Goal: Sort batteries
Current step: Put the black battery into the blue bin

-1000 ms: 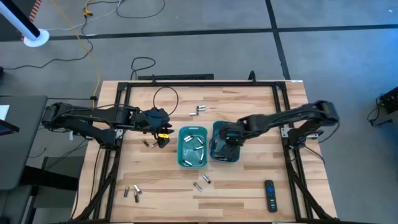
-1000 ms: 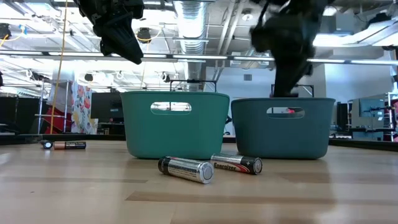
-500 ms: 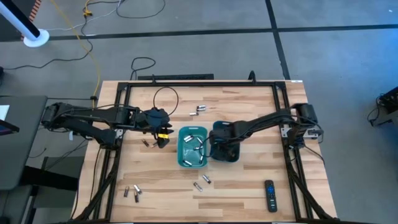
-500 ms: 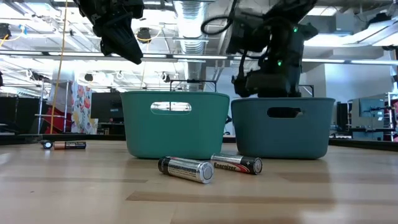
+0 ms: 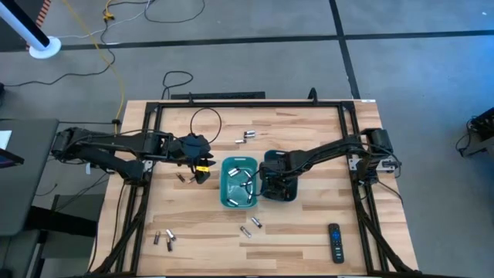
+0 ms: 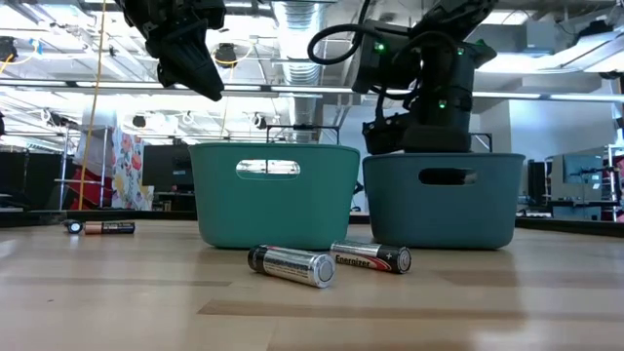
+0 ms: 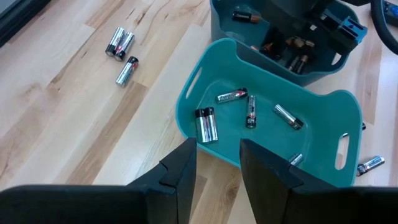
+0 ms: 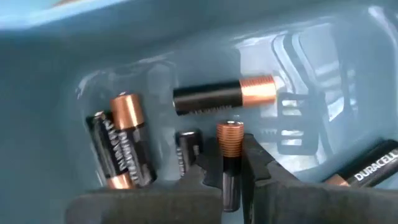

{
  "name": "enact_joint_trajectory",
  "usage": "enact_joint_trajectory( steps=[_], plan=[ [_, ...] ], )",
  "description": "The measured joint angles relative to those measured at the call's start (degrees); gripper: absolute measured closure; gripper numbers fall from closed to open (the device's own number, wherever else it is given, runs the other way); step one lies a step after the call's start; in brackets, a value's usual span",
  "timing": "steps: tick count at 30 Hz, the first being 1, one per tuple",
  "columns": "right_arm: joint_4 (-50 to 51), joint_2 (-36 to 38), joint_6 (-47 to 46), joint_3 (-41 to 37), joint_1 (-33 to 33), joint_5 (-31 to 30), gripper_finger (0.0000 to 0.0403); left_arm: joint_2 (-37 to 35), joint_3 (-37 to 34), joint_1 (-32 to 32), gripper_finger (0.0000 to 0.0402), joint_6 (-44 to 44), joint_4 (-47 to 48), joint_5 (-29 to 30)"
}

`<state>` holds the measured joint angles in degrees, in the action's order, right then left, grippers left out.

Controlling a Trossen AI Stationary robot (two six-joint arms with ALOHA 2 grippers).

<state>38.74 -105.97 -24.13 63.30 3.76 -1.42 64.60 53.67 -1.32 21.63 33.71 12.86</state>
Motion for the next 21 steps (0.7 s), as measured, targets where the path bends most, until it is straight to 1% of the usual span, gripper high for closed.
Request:
enact_joint_trajectory(
  steps=[6,14,21],
  plan=[
    [0.43,-0.07,5.14,-0.06,0.34,0.08,0.0384,0.00,0.00,0.00,0.0283,0.04,0.02,0.00],
    [1.57,-0.13,12.15,-0.10,2.47,0.06,0.0384,0.00,0.00,0.00,0.0283,0.50,0.02,-0.02],
    [1.68,-0.15,17.63,-0.12,2.59,0.08,0.0384,0.00,0.00,0.00,0.0283,0.55,0.02,-0.02]
  ],
)
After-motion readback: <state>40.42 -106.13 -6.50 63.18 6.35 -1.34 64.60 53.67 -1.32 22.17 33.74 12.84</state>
